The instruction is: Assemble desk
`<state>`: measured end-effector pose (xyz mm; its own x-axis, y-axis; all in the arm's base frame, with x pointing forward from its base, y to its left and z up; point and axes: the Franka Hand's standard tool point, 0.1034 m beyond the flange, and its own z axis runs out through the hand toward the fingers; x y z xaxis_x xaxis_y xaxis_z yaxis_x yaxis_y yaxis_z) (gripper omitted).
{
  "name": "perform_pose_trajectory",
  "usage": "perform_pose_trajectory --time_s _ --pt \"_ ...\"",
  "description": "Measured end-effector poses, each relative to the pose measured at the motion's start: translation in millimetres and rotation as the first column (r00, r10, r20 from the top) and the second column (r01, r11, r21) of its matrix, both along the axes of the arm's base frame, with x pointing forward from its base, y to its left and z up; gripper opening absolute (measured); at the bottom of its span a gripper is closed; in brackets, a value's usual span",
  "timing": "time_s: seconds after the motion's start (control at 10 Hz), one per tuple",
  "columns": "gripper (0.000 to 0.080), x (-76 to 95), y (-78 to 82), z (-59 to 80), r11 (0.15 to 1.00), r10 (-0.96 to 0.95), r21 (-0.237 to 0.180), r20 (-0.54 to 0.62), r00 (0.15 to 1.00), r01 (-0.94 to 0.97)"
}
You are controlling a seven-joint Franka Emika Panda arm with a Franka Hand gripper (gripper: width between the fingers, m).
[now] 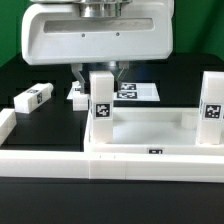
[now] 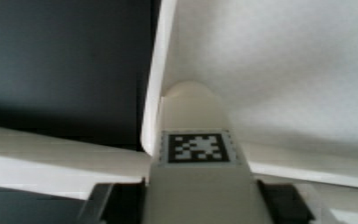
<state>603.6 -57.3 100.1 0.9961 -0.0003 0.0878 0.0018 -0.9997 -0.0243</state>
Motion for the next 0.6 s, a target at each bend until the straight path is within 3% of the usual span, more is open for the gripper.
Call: perform_pose_trajectory --time_s 0.3,0.6 --pt "0.0288 0.2 2.0 0.2 0.945 -0.326 0.034 -0.009 0.945 0.326" --pt "0.029 0.7 3.2 0.1 0.781 -0.62 0.07 -0.037 0.784 0.621"
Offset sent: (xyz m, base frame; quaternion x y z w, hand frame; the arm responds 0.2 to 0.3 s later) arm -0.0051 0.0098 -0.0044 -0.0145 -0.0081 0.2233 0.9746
